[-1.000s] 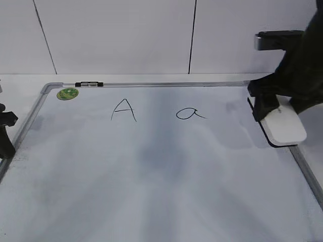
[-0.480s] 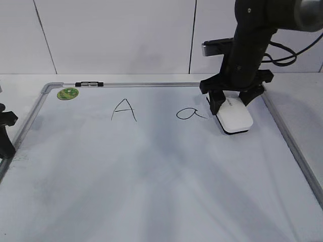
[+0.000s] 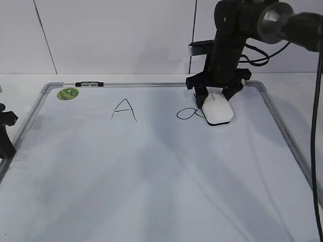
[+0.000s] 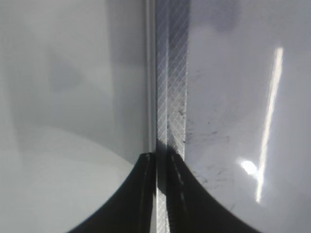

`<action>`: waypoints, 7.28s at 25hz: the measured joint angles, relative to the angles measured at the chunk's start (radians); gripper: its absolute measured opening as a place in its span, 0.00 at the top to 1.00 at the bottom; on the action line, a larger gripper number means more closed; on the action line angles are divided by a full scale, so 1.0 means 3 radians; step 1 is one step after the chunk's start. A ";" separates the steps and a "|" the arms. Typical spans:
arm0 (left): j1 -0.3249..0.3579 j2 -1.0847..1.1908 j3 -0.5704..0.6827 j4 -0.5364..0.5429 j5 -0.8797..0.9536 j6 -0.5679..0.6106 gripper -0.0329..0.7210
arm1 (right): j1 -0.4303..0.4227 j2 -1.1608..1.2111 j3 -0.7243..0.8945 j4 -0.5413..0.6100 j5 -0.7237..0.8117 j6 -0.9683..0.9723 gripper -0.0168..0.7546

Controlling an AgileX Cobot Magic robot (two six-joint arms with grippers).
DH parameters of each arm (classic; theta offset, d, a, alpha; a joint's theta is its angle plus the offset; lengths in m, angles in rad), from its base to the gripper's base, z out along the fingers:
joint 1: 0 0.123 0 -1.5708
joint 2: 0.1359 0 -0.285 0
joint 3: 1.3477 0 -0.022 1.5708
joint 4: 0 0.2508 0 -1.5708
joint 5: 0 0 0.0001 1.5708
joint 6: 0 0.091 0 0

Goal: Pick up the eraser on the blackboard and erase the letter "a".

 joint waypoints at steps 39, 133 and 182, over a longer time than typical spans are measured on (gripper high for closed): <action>0.0000 0.0008 0.0000 -0.0002 -0.0012 0.0000 0.89 | 0.0388 0.0127 -0.0081 0.0027 -0.0037 -0.0098 0.28; 0.0000 0.0008 0.0000 -0.0019 -0.0032 0.0000 0.87 | -0.0318 -0.2422 0.3013 -0.0333 -0.0453 0.0345 0.28; 0.0000 0.0008 0.0000 -0.0027 -0.0032 0.0008 0.86 | -0.0496 -0.1561 0.2881 -0.0290 -0.1271 0.0345 0.24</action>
